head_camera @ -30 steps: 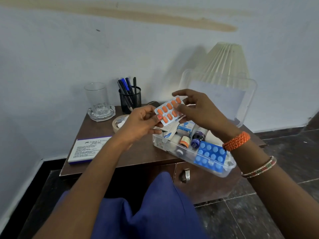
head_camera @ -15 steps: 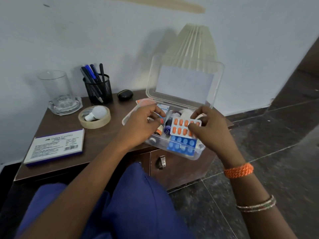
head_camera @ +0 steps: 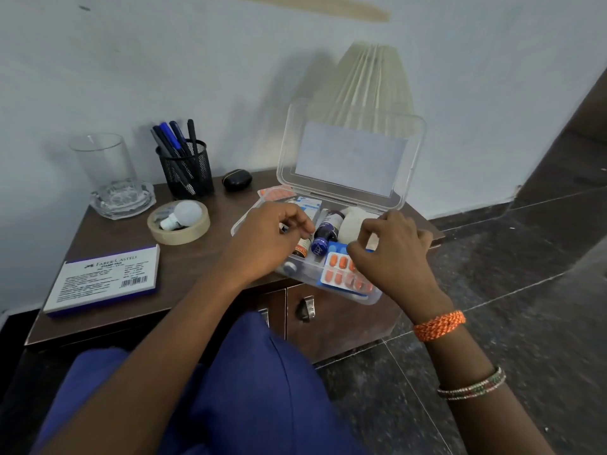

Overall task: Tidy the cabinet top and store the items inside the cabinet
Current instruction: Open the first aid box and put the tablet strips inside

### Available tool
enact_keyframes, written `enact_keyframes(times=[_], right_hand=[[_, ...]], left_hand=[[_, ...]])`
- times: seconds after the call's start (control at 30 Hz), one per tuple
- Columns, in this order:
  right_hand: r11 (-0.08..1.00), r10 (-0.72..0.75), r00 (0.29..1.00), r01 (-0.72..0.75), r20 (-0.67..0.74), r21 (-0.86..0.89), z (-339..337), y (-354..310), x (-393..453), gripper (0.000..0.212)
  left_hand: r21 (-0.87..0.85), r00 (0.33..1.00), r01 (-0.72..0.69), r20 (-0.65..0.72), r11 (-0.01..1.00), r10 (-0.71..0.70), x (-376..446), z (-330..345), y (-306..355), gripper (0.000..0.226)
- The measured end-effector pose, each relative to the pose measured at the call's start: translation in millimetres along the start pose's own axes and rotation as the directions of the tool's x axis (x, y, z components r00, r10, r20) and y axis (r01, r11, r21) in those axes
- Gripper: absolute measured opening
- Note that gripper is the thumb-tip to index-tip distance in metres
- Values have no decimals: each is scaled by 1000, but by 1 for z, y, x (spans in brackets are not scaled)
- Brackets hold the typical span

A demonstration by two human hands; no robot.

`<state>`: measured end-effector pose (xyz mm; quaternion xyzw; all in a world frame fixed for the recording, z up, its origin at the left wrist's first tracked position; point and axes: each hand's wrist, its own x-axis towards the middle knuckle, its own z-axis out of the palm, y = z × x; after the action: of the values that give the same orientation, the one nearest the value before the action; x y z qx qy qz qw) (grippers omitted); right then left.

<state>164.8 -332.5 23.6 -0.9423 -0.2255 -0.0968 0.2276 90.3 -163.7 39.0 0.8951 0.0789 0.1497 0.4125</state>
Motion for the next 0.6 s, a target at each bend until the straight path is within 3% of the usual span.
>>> enact_keyframes(times=[0.17,0.37,0.47,0.6], right_hand=[[990,-115,989,121,-92,71,-11,-29,22,12],[924,-382,920,379,-80,-54,-18,-93,76,17],[857,-498,867,495,20,-141,-7,-121,109,20],[742,-545,792,608,275,-281,26,-148,153,24]], left_hand=[[39,991,-3,-133,999,8,4,-16,-9,27],[153,954,94,-295,984,-45,8,-42,-26,23],[159,935,145,-345,977,-83,11,-51,-33,26],[182,926,208,-353,961,-133,18,-55,-43,25]])
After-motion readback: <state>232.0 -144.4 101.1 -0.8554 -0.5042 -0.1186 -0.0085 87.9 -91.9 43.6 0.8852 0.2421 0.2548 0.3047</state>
